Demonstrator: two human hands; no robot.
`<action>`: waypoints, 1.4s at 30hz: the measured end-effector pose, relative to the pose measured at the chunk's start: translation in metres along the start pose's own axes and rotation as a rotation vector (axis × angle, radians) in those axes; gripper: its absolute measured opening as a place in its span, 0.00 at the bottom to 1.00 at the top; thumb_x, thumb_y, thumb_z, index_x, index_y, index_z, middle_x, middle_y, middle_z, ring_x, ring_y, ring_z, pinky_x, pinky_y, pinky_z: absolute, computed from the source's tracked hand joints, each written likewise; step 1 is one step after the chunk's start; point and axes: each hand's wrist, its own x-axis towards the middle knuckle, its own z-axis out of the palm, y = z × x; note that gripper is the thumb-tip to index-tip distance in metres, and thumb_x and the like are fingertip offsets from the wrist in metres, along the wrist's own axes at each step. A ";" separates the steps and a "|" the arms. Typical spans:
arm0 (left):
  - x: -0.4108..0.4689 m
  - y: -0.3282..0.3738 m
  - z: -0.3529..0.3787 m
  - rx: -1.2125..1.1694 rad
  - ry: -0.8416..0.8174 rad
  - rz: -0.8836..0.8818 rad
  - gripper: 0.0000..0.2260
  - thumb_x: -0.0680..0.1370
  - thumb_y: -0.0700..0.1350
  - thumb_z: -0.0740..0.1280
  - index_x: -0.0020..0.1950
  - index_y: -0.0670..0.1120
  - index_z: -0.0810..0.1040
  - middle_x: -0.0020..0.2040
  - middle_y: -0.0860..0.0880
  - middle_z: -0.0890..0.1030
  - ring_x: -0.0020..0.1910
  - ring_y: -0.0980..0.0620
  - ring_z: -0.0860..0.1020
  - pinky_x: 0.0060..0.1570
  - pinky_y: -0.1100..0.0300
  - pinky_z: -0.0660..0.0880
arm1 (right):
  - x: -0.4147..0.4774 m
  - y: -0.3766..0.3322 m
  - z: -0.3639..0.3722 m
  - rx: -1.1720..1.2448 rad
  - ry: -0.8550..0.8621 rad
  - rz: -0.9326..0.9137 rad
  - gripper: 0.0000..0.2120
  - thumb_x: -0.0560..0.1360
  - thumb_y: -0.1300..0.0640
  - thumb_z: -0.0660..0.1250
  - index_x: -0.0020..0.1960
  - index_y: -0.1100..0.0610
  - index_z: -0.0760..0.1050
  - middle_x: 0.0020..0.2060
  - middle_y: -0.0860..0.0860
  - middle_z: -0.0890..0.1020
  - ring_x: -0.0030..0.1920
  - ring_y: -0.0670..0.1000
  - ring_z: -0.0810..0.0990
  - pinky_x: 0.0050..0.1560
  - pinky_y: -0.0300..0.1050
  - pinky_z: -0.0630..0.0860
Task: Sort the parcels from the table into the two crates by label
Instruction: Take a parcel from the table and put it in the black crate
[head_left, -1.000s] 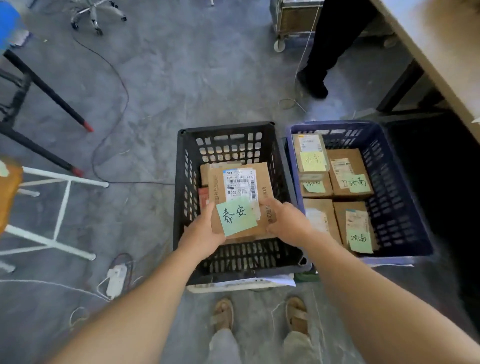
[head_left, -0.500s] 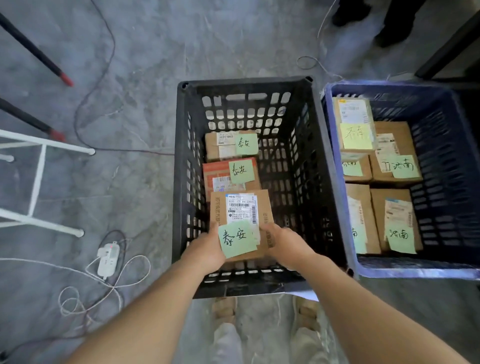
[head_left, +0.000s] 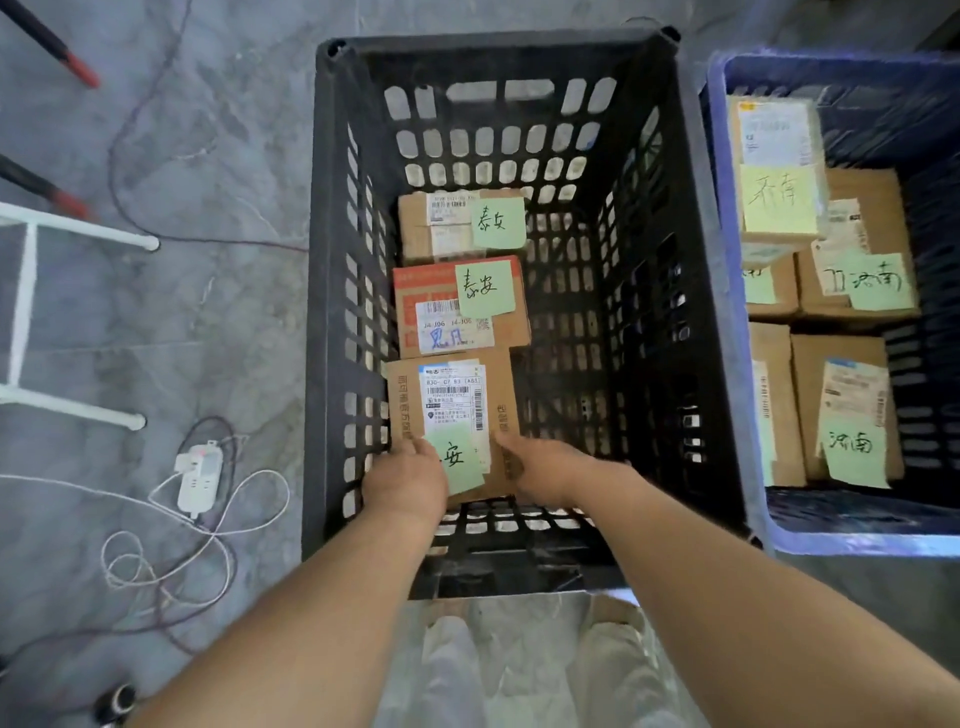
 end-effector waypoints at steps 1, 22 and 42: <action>0.003 0.001 0.002 -0.014 -0.004 -0.001 0.28 0.80 0.39 0.57 0.79 0.41 0.51 0.74 0.40 0.60 0.66 0.42 0.70 0.60 0.50 0.72 | 0.002 0.001 0.001 -0.008 -0.025 0.006 0.32 0.81 0.59 0.58 0.79 0.47 0.47 0.76 0.53 0.60 0.72 0.56 0.64 0.70 0.49 0.64; -0.147 0.006 -0.100 -0.094 0.464 0.364 0.32 0.82 0.59 0.52 0.80 0.50 0.41 0.80 0.45 0.40 0.79 0.45 0.42 0.76 0.46 0.44 | -0.209 -0.043 -0.063 -0.004 0.687 0.153 0.31 0.80 0.49 0.62 0.78 0.51 0.53 0.76 0.53 0.59 0.74 0.55 0.61 0.70 0.53 0.67; -0.334 0.146 -0.089 0.289 0.714 0.776 0.35 0.80 0.67 0.44 0.80 0.50 0.39 0.79 0.44 0.36 0.77 0.43 0.35 0.73 0.38 0.35 | -0.446 0.051 0.016 0.067 1.044 0.560 0.37 0.78 0.38 0.60 0.79 0.46 0.46 0.79 0.54 0.48 0.78 0.56 0.47 0.76 0.59 0.47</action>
